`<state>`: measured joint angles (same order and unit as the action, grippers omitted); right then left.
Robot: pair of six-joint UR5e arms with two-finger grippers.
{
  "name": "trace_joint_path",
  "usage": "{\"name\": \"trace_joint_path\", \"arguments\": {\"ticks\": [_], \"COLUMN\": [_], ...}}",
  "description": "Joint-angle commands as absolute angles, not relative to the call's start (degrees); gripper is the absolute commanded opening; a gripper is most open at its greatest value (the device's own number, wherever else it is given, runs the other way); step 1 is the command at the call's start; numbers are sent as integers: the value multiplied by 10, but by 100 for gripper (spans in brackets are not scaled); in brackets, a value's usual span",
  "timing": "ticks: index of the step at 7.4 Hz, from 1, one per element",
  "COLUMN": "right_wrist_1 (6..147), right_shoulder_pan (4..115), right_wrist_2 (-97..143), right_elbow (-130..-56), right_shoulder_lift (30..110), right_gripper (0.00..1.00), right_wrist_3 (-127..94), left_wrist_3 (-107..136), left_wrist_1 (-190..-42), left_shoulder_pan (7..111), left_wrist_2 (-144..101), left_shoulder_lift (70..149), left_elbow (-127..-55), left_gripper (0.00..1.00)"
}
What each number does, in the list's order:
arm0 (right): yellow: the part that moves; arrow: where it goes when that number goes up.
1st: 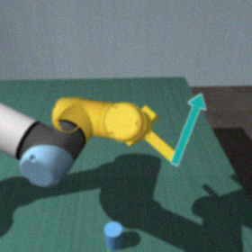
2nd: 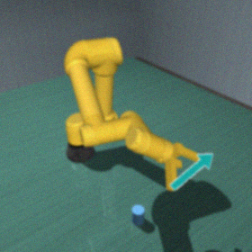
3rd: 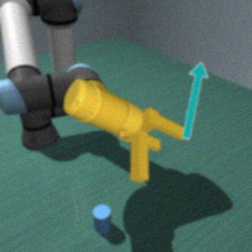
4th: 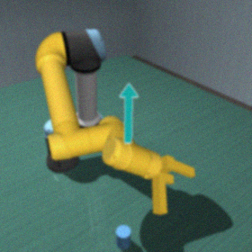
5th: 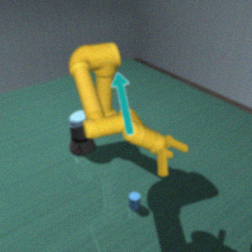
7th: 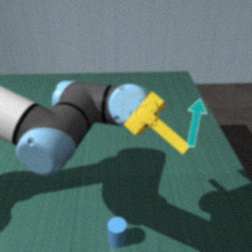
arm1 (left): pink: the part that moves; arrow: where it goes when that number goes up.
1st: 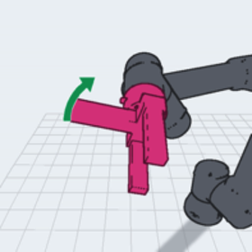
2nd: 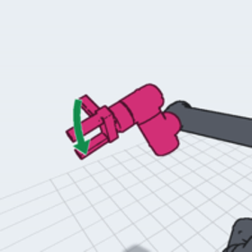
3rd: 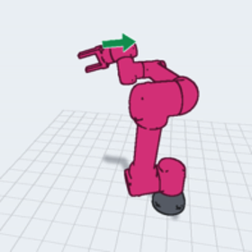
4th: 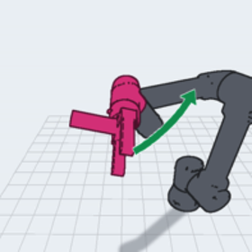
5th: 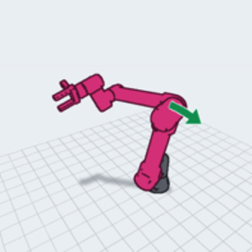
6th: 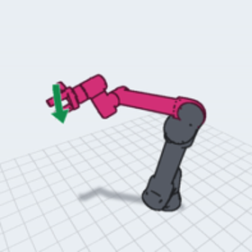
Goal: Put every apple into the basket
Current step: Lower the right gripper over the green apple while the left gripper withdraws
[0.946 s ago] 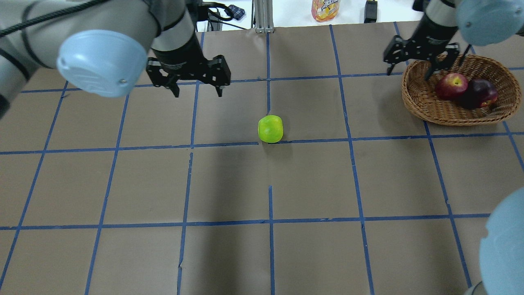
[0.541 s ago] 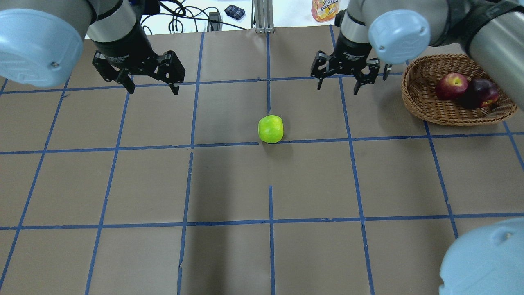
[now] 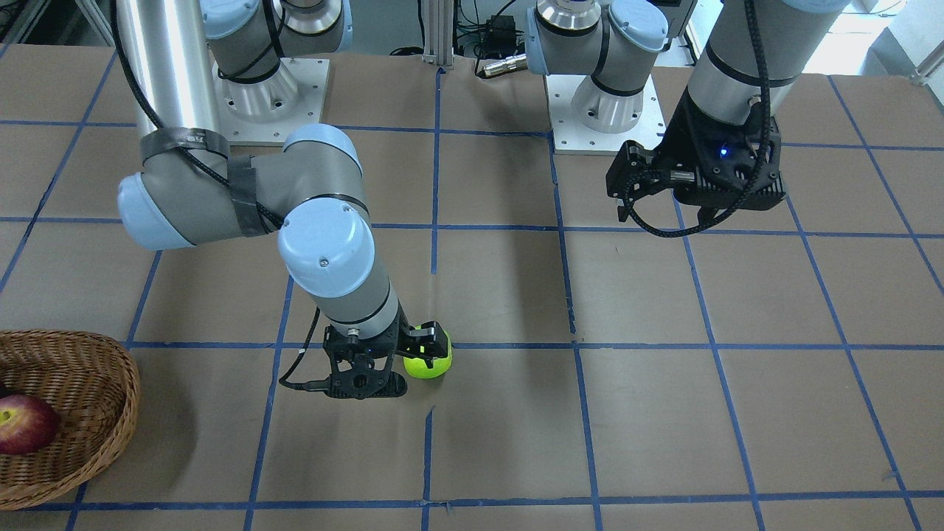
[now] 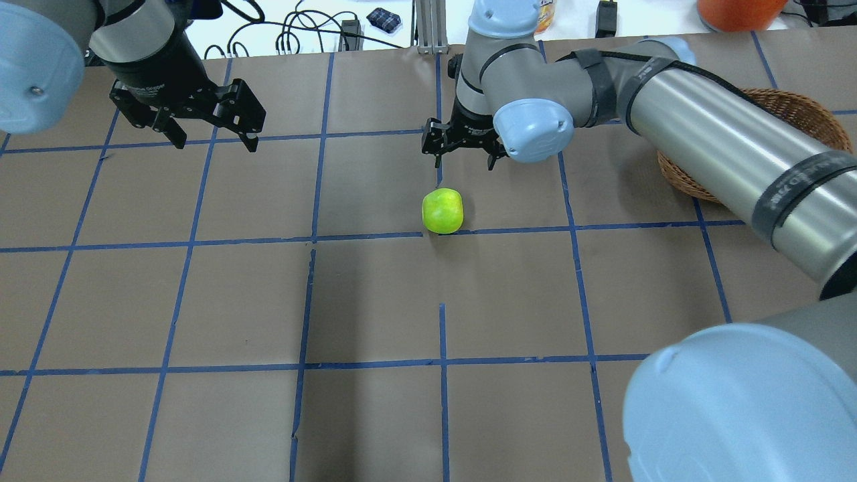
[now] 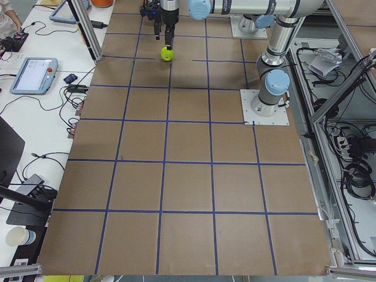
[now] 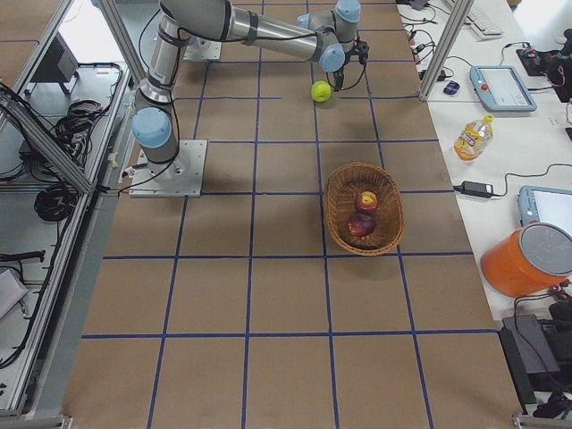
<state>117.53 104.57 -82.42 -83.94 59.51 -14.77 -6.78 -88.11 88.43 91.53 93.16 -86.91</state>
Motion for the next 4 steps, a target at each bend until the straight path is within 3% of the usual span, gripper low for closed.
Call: {"name": "trace_joint_path", "arguments": {"ticks": [1,4], "right_wrist_1": [1179,1178], "right_shoulder_pan": [1063,1087], "right_wrist_2": [-822,-822], "right_elbow": [-843,-844], "right_shoulder_lift": [572,549], "right_gripper": [100,100], "right_wrist_3": [-144,-148], "left_wrist_3": [-68,-59], "left_wrist_1": [-882,-885], "left_shoulder_pan": [885,887], "left_wrist_2": [912,910], "left_shoulder_lift": [930,928], "left_elbow": [-868,-868], "left_gripper": [100,100]}}
